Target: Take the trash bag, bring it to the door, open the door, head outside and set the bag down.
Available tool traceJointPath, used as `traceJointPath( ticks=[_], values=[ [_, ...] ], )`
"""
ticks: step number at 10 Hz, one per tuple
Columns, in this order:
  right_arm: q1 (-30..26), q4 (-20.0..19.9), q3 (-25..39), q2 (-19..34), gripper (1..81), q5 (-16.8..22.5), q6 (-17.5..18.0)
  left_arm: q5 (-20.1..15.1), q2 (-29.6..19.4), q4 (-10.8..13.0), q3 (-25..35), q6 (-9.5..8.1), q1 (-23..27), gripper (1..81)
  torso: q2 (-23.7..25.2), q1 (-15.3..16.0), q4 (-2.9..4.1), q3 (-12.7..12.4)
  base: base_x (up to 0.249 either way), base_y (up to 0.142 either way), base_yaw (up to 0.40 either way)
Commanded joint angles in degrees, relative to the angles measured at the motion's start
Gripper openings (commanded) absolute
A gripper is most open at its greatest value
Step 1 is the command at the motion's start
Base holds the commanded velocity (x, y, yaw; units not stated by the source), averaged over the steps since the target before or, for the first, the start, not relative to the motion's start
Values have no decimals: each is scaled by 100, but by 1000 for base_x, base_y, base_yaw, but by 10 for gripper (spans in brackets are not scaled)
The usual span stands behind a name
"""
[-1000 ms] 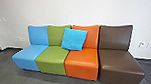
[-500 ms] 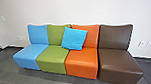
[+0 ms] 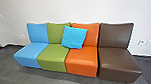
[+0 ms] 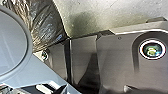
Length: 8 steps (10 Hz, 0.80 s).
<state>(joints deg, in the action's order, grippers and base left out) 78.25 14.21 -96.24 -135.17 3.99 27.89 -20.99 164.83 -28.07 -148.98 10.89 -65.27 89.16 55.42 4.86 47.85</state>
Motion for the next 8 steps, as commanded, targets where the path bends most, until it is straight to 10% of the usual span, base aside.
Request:
traceJointPath(
  ticks=[1,8],
  values=[
    [-234,47,134,207,811,269,-21,-529,-11,-5,-61,54,317,10,-564,-363,0,-507,0,0,0],
    [-138,90,-192,40,811,269,-21,-511,244,320,-298,291,-34,10,-1961,-1281,0,-1754,0,0,0]
  ],
)
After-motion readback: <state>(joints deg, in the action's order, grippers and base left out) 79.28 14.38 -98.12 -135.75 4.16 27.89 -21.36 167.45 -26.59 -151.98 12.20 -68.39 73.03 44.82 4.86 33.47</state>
